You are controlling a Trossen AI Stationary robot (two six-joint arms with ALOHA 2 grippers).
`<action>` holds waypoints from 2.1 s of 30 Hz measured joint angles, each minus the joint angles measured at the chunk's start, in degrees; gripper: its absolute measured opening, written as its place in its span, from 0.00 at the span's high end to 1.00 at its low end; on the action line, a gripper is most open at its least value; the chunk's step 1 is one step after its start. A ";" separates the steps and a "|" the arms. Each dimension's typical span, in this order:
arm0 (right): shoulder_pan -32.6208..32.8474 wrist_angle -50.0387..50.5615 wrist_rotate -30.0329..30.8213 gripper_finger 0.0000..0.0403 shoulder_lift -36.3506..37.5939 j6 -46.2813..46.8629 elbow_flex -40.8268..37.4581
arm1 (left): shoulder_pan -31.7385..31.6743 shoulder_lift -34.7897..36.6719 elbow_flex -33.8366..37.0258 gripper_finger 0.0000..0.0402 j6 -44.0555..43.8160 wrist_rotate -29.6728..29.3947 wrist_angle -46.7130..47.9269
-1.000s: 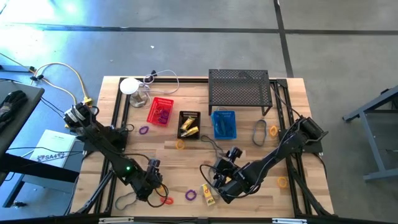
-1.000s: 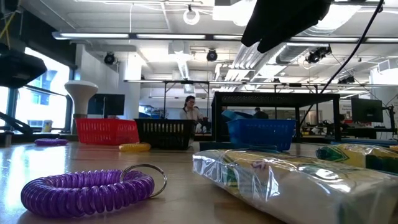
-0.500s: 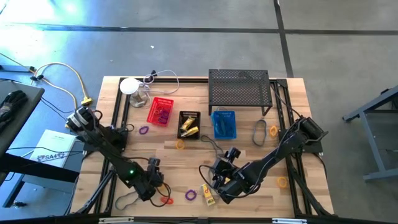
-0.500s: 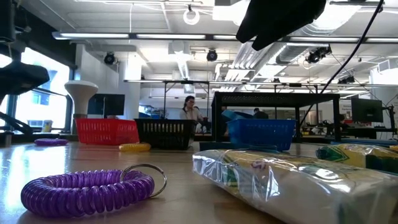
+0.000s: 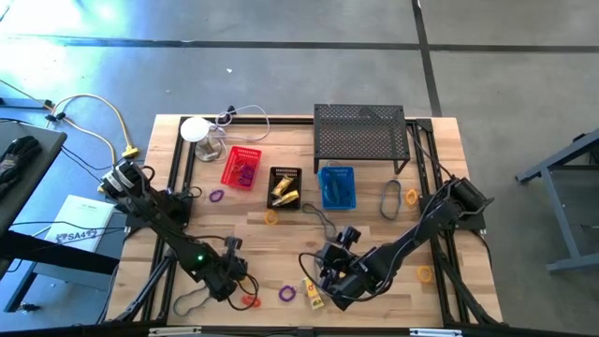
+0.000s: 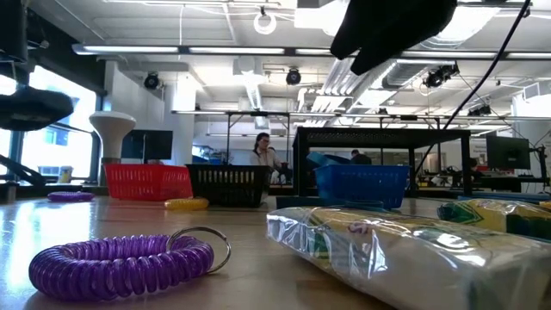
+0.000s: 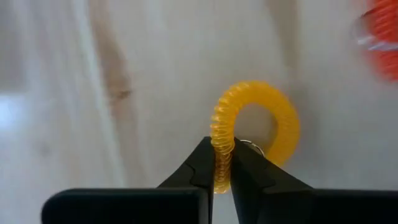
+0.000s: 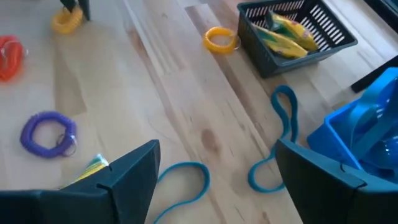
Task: Pick & Place Office Desk Supplies
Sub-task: Put the bottom left yellow wrist coil keychain into the orange bin, then put the blue rubber band into the blue bin
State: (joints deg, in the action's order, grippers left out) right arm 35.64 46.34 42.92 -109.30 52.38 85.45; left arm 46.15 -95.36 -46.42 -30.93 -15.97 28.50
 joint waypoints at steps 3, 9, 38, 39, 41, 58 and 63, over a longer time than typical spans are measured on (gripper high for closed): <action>0.00 -1.18 -0.26 0.24 0.02 0.04 0.00 | -0.02 3.93 -0.67 0.94 1.21 -5.96 5.64; 1.07 -3.66 -2.69 0.24 0.04 2.25 -0.33 | -0.36 16.04 -3.80 0.94 1.54 -22.79 16.86; 10.81 -25.03 -2.71 0.24 0.07 14.04 -8.90 | -65.12 32.52 -2.82 0.91 7.02 -5.30 21.46; 10.96 -25.61 -2.72 0.24 0.07 14.04 -8.90 | -65.52 31.21 -2.82 0.90 7.27 -5.24 21.33; 10.99 -26.49 -2.70 0.24 0.07 14.05 -8.91 | -66.07 28.49 -2.82 0.88 9.83 -5.23 20.51; 10.73 -28.54 -2.53 0.24 0.09 13.12 -8.91 | -63.60 22.89 -6.09 0.84 14.81 -5.24 20.32; 10.71 -28.54 -2.58 0.24 0.09 9.82 -8.90 | -58.13 28.90 -9.61 0.84 10.20 -3.08 22.86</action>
State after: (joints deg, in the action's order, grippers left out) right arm 46.35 17.80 40.34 -109.21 62.20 76.55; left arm -11.98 -66.46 -56.03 -20.74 -19.04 51.36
